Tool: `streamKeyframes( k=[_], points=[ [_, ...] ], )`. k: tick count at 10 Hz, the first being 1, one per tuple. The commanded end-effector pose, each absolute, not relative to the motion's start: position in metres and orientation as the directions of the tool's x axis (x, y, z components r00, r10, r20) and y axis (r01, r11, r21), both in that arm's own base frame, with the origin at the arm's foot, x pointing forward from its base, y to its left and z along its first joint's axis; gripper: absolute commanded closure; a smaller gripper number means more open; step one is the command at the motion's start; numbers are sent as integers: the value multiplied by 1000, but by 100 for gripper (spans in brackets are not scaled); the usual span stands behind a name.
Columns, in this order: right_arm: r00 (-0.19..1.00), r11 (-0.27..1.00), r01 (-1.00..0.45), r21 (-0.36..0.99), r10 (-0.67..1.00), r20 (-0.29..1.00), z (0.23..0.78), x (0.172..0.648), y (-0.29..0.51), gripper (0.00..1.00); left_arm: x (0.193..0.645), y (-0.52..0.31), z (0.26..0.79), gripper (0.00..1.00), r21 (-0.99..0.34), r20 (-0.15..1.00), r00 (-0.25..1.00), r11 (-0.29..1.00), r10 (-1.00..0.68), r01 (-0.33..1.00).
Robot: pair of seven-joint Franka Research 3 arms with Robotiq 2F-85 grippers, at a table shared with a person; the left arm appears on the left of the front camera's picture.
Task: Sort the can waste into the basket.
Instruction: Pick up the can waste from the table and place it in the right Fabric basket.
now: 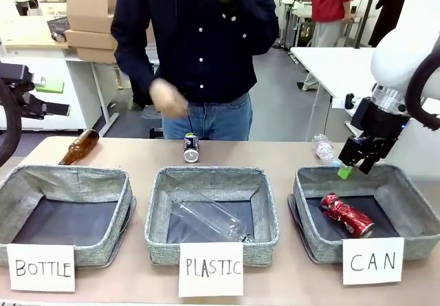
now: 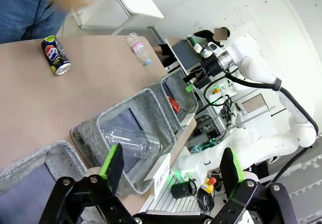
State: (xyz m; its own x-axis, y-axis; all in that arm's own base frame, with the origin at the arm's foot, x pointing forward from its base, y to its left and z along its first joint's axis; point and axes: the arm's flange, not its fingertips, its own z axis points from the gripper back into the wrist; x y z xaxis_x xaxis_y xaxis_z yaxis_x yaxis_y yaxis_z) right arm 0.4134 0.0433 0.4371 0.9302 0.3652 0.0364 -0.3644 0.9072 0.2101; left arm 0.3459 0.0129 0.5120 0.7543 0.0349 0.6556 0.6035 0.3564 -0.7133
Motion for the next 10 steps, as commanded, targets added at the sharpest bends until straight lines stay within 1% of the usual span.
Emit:
streamKeyframes(
  k=[1, 2, 3, 4, 5, 6, 7, 8, 9, 10],
  points=[
    [968, 934, -251, 256, 243, 60, 438, 421, 43, 0, 348, 10, 512, 0, -704, 675, 736, 338, 48, 624],
    [980, 943, -200, 267, 189, 66, 437, 421, 41, 0, 348, 10, 512, 0, -704, 675, 736, 338, 48, 624],
    [985, 935, -173, 311, 155, 82, 440, 422, 37, 0, 348, 10, 512, 0, -704, 675, 736, 338, 48, 624],
    [988, 804, -115, 584, 31, 151, 454, 422, 32, 0, 348, 10, 512, 0, -704, 675, 736, 338, 48, 624],
    [993, 611, -77, 788, -23, 115, 469, 419, 25, 0, 348, 10, 512, 0, -704, 675, 736, 338, 48, 624],
    [995, 384, -80, 920, -27, 97, 479, 412, 13, 0, 348, 10, 512, 0, -704, 675, 736, 338, 48, 624],
    [996, 249, -91, 964, 2, 93, 483, 407, 6, 0, 348, 10, 512, 0, -704, 675, 736, 338, 48, 624],
    [992, 159, -123, 980, 16, 122, 485, 401, 0, 0, 348, 10, 512, 0, -704, 675, 736, 338, 48, 624],
    [983, 94, -182, 979, 55, 178, 484, 396, -8, 0, 348, 10, 512, 0, -704, 675, 736, 338, 48, 624],
    [980, 98, -199, 975, 22, 197, 480, 397, -14, 0, 348, 10, 512, 0, -704, 675, 736, 338, 48, 624]
  ],
)
